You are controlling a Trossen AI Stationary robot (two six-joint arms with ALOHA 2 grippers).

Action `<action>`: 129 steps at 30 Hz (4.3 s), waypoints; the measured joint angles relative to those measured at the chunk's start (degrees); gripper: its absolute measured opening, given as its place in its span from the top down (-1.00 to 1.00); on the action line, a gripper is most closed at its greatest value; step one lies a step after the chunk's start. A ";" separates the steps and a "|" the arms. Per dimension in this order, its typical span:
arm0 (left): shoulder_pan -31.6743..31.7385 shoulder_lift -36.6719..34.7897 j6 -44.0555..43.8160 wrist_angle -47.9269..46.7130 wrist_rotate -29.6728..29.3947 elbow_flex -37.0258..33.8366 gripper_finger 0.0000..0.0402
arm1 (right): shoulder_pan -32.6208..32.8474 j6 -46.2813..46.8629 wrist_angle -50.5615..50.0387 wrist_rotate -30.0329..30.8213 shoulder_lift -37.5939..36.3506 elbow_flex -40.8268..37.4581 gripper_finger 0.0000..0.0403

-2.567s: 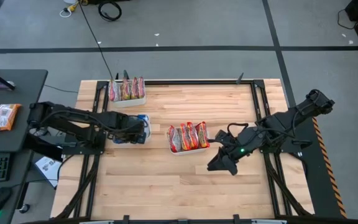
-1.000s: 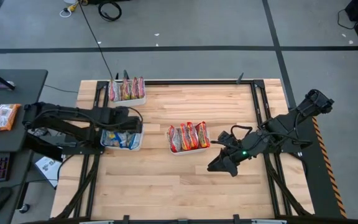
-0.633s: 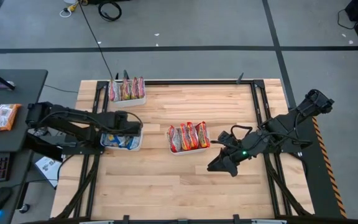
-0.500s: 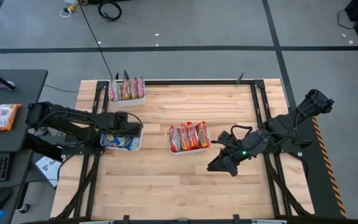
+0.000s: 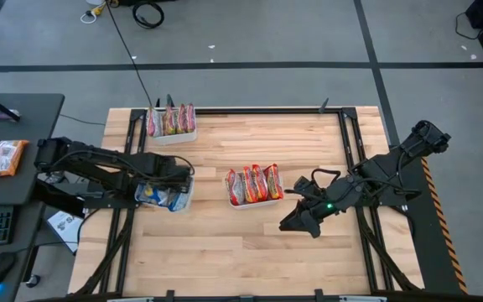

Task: Sort Maruchan noodles
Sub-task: Adjust the blue noodle packs in the bottom white bin, then return to Home Position

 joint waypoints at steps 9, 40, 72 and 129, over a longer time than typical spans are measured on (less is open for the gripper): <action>0.02 -0.06 1.87 6.79 2.24 0.00 0.21 | -5.03 -4.10 -0.09 -5.84 0.00 0.00 0.32; 1.05 -8.22 11.88 3.48 -0.14 -0.09 0.98 | -10.71 -19.72 0.31 -11.43 -0.13 0.00 0.32; 5.61 -11.30 34.27 17.07 13.84 -0.02 1.00 | -3.62 -47.13 10.56 -8.58 -9.02 0.00 0.41; 7.41 -27.40 43.61 3.68 3.31 -0.50 -0.32 | -15.75 -58.62 7.43 1.47 -12.95 -2.86 0.92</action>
